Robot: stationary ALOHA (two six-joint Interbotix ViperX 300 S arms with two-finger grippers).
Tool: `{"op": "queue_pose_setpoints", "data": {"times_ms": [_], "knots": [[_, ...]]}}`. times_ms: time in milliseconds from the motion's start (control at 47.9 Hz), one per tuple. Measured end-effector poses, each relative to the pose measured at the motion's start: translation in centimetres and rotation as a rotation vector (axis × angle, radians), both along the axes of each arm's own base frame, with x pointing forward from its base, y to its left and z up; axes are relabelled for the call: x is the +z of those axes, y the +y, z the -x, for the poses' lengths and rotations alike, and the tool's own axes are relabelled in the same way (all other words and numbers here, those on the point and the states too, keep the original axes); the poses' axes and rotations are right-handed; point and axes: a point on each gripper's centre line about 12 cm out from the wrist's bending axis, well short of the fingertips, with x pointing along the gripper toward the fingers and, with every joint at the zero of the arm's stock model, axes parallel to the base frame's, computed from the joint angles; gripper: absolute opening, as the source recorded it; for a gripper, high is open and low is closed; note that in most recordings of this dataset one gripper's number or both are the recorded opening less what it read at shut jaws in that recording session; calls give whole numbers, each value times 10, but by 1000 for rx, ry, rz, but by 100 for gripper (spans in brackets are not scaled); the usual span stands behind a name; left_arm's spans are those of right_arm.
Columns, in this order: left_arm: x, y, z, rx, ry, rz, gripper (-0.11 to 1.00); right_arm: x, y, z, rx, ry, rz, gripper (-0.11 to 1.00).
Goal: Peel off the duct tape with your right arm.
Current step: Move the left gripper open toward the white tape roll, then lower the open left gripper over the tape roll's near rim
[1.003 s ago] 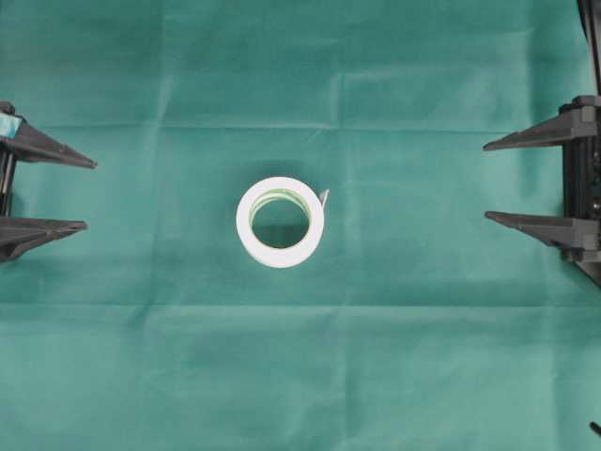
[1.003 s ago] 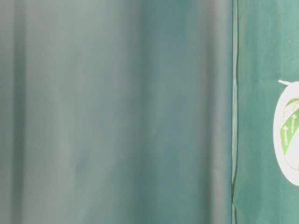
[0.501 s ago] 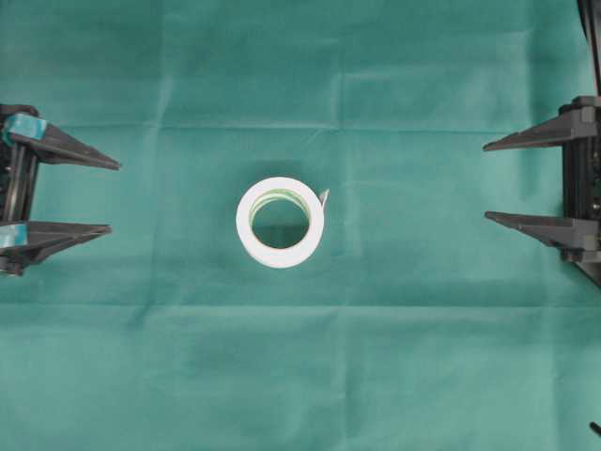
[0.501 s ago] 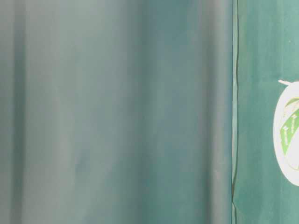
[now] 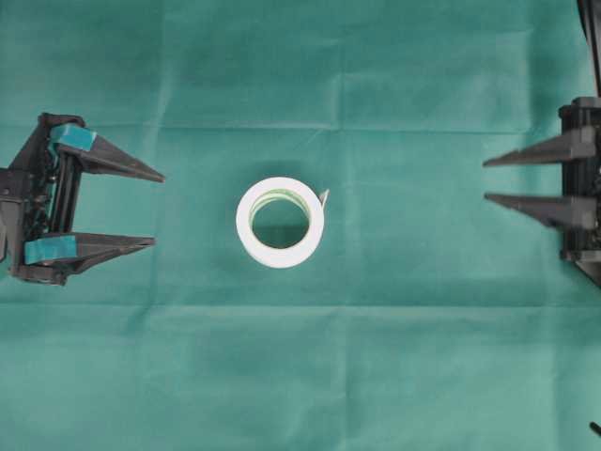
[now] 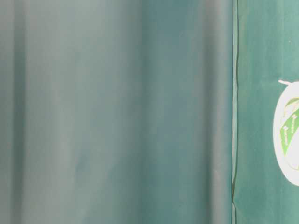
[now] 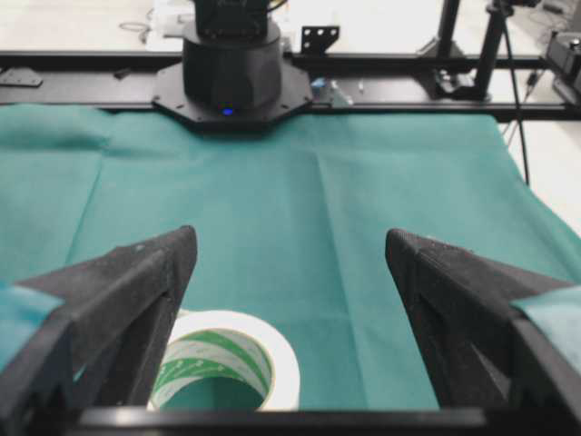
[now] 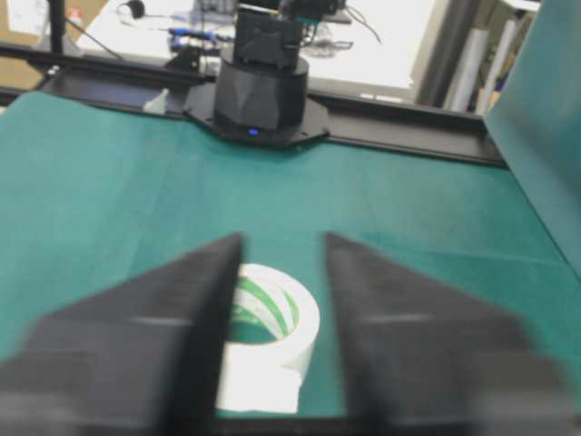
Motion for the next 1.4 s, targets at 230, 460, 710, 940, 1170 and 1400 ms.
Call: {"op": "queue_pose_setpoints", "data": {"times_ms": [230,460,710,940,1170,1400], "knots": [[-6,-2,-12,-2,34,-3,98,-4,0,1,0,9,0,-10],[-9,-3,-23,-3,43,-2,98,-5,0,1,0,11,0,-10],[-15,-5,-45,-3,66,-8,98,-5,0,1,2,12,6,-10],[-22,-7,-70,-2,96,-9,98,-7,0,2,3,0,7,-10],[-26,-9,-94,-2,113,-11,98,-6,1,3,6,-9,9,-10],[-31,-11,-110,-2,127,-10,98,-7,1,3,4,-8,2,-10]]}}
